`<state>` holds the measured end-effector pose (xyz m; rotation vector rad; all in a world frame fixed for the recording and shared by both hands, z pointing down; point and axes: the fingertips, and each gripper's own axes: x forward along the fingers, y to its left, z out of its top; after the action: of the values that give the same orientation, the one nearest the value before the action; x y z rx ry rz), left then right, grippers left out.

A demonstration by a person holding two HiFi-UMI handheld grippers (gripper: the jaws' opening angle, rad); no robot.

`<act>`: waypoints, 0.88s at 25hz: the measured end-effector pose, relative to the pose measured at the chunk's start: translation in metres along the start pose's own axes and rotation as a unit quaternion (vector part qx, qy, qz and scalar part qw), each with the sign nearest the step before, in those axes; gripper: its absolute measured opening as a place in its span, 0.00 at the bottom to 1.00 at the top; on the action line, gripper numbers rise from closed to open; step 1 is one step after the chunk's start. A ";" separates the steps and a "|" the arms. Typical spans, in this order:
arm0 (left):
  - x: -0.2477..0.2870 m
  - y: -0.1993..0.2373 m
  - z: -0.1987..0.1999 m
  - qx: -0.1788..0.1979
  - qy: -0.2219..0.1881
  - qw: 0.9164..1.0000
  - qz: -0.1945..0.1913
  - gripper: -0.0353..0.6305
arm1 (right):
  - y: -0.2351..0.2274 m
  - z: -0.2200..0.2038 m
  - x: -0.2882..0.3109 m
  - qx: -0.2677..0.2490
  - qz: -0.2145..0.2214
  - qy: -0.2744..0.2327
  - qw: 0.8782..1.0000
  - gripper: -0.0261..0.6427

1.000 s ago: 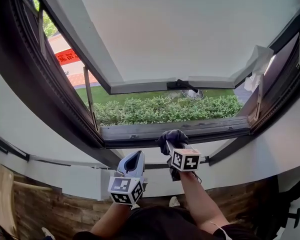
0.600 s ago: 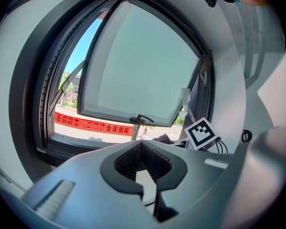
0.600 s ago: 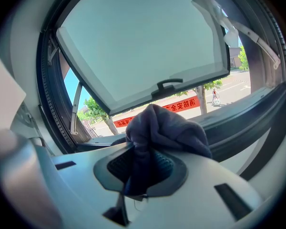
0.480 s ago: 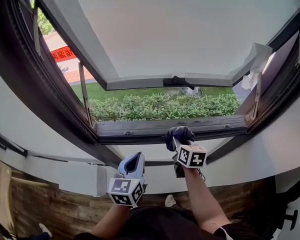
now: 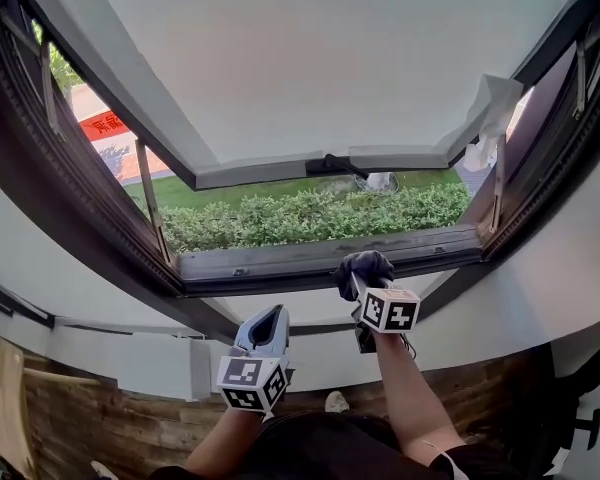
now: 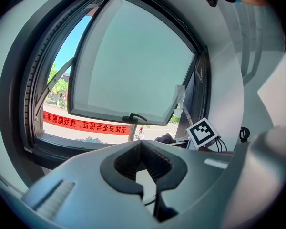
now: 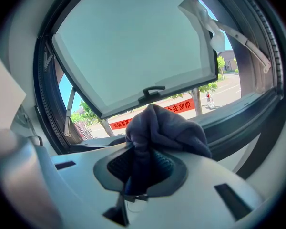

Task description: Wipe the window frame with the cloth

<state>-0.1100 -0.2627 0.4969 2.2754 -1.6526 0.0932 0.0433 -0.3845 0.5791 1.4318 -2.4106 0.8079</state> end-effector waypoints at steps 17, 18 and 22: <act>0.015 -0.030 -0.004 -0.005 0.000 1.000 -0.008 0.07 | -0.087 0.020 -0.034 0.030 -0.053 -0.019 0.998 0.14; 0.017 -0.032 -0.004 -0.005 0.001 1.000 -0.010 0.07 | -0.092 0.021 -0.036 0.032 -0.056 -0.019 0.998 0.14; 0.027 -0.048 -0.007 -0.003 0.004 1.000 -0.024 0.07 | -0.120 0.028 -0.047 0.042 -0.076 -0.026 0.996 0.14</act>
<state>-0.0550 -0.2718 0.4993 2.3052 -1.5926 0.0850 0.1722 -0.4105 0.5761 1.6627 -2.2953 0.8537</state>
